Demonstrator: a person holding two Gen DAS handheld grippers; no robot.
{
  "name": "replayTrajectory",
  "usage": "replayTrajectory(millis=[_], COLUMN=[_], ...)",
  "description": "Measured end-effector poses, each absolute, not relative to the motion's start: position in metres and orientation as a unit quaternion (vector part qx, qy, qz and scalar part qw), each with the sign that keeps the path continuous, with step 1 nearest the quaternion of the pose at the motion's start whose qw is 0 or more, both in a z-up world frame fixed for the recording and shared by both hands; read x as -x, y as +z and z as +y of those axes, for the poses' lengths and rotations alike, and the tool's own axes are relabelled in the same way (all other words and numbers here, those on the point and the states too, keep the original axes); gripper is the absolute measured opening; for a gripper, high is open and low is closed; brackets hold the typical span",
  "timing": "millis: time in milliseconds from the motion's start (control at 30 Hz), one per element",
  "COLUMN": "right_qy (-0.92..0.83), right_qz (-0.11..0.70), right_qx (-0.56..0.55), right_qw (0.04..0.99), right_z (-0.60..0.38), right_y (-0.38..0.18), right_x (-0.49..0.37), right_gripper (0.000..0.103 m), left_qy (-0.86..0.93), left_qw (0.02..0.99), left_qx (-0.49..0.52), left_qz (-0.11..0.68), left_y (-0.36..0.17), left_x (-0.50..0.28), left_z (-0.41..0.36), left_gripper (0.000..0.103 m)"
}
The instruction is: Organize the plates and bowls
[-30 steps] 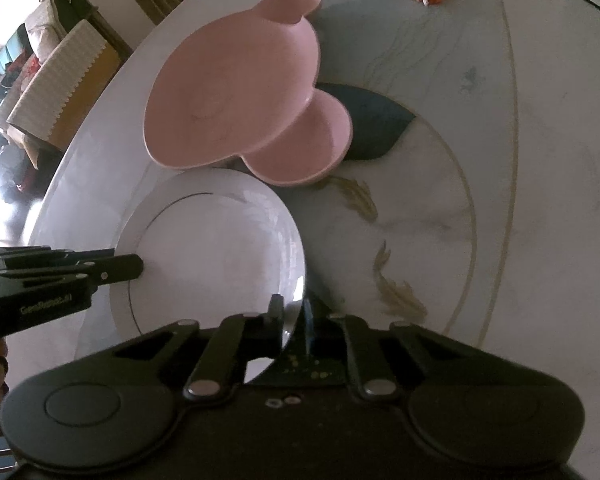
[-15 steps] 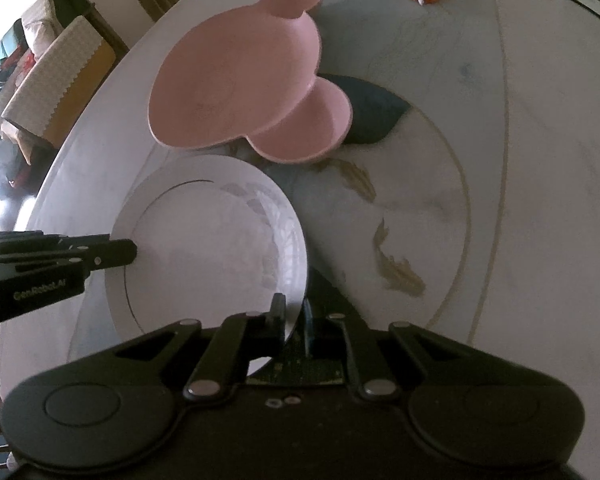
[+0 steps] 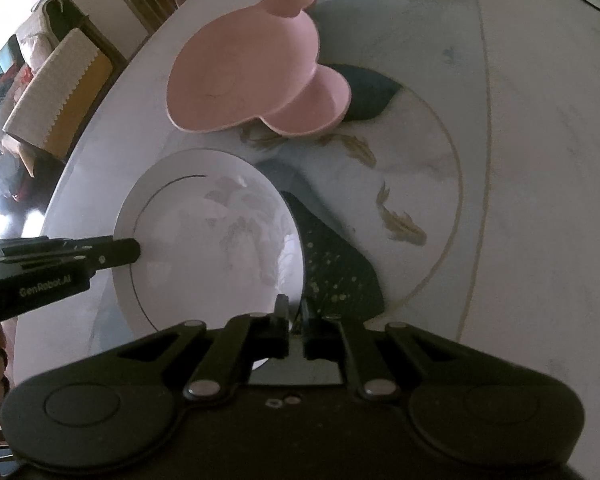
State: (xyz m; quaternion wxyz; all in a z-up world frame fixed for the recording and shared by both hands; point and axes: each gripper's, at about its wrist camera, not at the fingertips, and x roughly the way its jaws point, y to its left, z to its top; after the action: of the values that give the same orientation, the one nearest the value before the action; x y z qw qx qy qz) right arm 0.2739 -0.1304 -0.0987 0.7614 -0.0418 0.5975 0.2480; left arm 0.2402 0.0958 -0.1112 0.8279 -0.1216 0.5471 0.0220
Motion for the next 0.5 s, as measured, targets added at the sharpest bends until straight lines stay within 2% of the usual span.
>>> replayTrajectory(millis=[500], right_qy=[0.253], right_qz=[0.581], right_qx=[0.008], right_qw=[0.773], right_z=[-0.144], right_y=[-0.058], right_x=[-0.234], right_gripper=[0.006], left_qy=[0.012], left_qw=[0.835], left_qx=[0.116], left_qz=[0.538], left_y=[-0.063], left_x=[-0.194], left_z=[0.093], left_gripper=[0.015])
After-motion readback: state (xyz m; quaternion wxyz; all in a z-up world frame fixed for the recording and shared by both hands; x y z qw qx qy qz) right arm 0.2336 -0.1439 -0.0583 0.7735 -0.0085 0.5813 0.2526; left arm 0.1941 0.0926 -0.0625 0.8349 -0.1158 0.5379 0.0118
